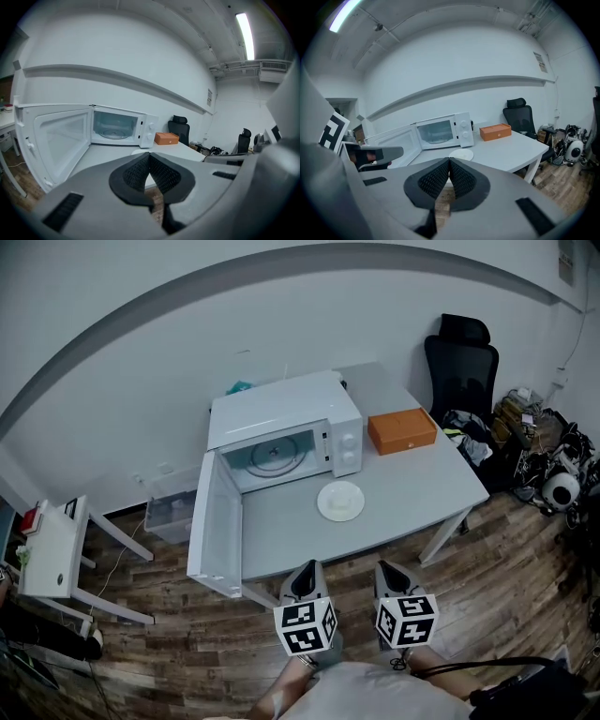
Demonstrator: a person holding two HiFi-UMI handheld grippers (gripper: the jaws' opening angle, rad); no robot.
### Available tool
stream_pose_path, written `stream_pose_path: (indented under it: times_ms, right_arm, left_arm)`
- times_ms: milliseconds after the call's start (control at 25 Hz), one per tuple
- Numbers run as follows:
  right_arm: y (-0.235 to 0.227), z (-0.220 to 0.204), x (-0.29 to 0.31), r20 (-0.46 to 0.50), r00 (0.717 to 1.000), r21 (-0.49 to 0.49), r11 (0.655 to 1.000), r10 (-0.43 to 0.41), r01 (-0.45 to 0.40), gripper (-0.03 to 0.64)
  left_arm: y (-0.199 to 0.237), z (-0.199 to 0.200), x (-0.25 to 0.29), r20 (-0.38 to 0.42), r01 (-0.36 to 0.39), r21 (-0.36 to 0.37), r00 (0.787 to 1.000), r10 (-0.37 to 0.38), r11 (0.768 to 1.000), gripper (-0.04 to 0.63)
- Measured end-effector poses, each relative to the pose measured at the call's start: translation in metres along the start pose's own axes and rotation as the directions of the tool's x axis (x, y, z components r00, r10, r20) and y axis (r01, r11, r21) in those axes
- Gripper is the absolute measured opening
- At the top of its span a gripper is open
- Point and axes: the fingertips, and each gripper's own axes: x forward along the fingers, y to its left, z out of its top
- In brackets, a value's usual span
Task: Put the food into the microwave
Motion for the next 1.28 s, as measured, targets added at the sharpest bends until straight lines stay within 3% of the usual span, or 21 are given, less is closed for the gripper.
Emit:
stream_pose_path:
  times_ms: [1280]
  right_arm:
    - [0.006,0.067,0.170,-0.032,0.999,0.008,1.000,-0.010,0.011,0.017]
  left_arm:
    - [0.075,0.072,0.142,-0.021,0.046,0.005,0.999,-0.046,0.999,0.002]
